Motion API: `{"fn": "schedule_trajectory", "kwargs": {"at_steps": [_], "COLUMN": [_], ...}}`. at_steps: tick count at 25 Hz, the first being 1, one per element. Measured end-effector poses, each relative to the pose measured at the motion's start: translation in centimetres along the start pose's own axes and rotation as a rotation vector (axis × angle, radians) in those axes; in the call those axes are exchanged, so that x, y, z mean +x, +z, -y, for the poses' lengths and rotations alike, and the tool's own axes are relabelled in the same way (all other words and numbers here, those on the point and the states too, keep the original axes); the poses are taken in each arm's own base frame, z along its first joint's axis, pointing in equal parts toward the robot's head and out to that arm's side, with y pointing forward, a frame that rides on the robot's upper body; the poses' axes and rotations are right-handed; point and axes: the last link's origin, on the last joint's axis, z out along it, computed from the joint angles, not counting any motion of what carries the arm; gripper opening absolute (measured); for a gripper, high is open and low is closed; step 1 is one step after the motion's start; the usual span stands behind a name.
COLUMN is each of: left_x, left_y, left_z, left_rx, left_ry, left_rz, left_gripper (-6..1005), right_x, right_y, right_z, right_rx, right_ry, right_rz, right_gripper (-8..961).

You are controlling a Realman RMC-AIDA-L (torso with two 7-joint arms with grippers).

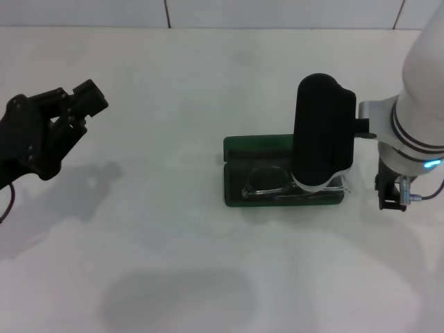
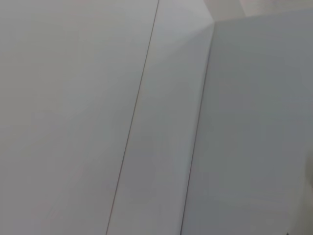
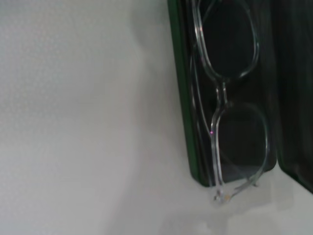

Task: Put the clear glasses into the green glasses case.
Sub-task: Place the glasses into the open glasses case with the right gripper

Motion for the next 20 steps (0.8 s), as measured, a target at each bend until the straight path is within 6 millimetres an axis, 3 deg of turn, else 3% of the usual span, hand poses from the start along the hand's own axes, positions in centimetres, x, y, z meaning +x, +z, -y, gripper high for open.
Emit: {"fn": "schedule_trajectory", "kwargs": {"at_steps": [8, 20], "left_x": [0.0, 0.5], "left_y": [-0.2, -0.3], "left_z": [0.0, 0.4], "left_rx": [0.005, 0.014], "left_ry": [-0.004, 0.005], "left_rz": [0.000, -0.006], "left_gripper": [204, 207], "right_x": [-0.2, -0.9], "right_y": [1.7, 1.9], "right_z": [0.6, 0.2], "right_rx": [-0.002, -0.040], "right_ry": [-0.018, -0.050], "right_rz": [0.018, 0.068], "right_gripper": [15, 13]}}
